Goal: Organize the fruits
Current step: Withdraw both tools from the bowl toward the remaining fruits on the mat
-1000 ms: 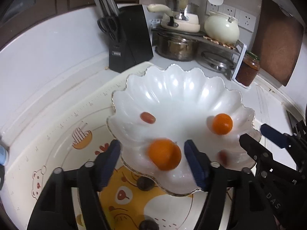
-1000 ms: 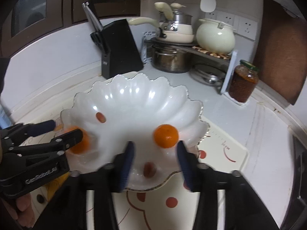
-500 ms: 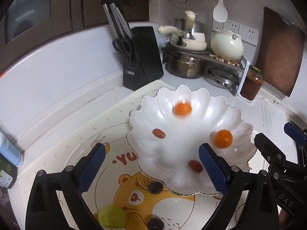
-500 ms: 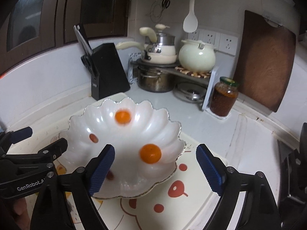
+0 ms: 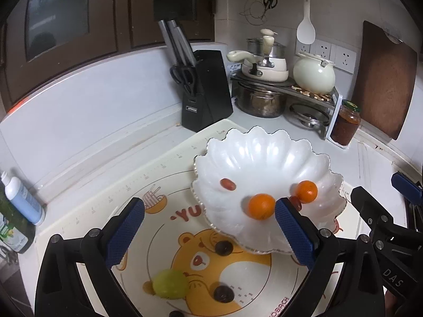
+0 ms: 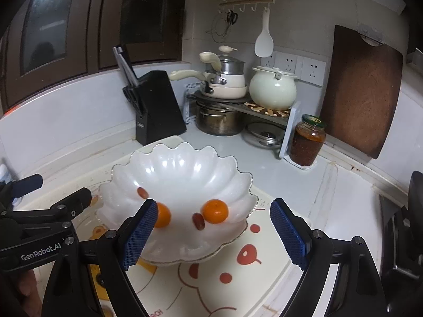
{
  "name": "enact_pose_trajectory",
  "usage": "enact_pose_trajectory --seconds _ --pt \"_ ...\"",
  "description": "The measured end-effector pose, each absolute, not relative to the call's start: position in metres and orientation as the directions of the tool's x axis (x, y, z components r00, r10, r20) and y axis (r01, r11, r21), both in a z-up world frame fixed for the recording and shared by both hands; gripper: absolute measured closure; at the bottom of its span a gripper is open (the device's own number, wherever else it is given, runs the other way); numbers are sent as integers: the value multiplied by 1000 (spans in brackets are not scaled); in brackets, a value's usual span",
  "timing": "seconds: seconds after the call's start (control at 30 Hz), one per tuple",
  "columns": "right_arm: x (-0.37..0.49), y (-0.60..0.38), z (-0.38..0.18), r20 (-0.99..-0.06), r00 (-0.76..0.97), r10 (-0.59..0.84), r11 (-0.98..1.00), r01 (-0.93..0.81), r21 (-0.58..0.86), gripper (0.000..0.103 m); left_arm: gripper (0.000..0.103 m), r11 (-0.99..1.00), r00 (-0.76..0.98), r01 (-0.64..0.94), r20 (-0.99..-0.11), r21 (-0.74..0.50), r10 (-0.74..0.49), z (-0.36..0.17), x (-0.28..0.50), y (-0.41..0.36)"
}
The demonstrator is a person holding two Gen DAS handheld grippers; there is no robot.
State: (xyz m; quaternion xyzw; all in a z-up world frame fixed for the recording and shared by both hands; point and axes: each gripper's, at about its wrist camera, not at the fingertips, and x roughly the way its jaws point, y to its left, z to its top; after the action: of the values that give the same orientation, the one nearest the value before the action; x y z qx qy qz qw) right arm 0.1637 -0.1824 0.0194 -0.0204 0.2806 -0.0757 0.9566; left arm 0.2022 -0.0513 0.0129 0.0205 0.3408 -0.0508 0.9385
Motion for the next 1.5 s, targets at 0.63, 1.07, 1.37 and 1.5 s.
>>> enact_pose_trajectory --seconds 0.63,1.07,1.37,1.5 --pt "132 -125 11 -534 843 -67 997 37 -66 16 3 999 772 34 -636 30 -7 8 155 8" --pt "129 -103 -12 -573 819 -21 997 -28 -77 16 3 998 755 -10 -655 57 45 -17 137 27" --pt "116 -97 -35 -593 805 -3 995 -54 -79 16 3 998 720 9 -693 58 34 -47 121 27" --pt "114 -96 -45 -607 795 -5 994 -61 -89 16 3 998 706 18 -707 66 34 -59 117 27"
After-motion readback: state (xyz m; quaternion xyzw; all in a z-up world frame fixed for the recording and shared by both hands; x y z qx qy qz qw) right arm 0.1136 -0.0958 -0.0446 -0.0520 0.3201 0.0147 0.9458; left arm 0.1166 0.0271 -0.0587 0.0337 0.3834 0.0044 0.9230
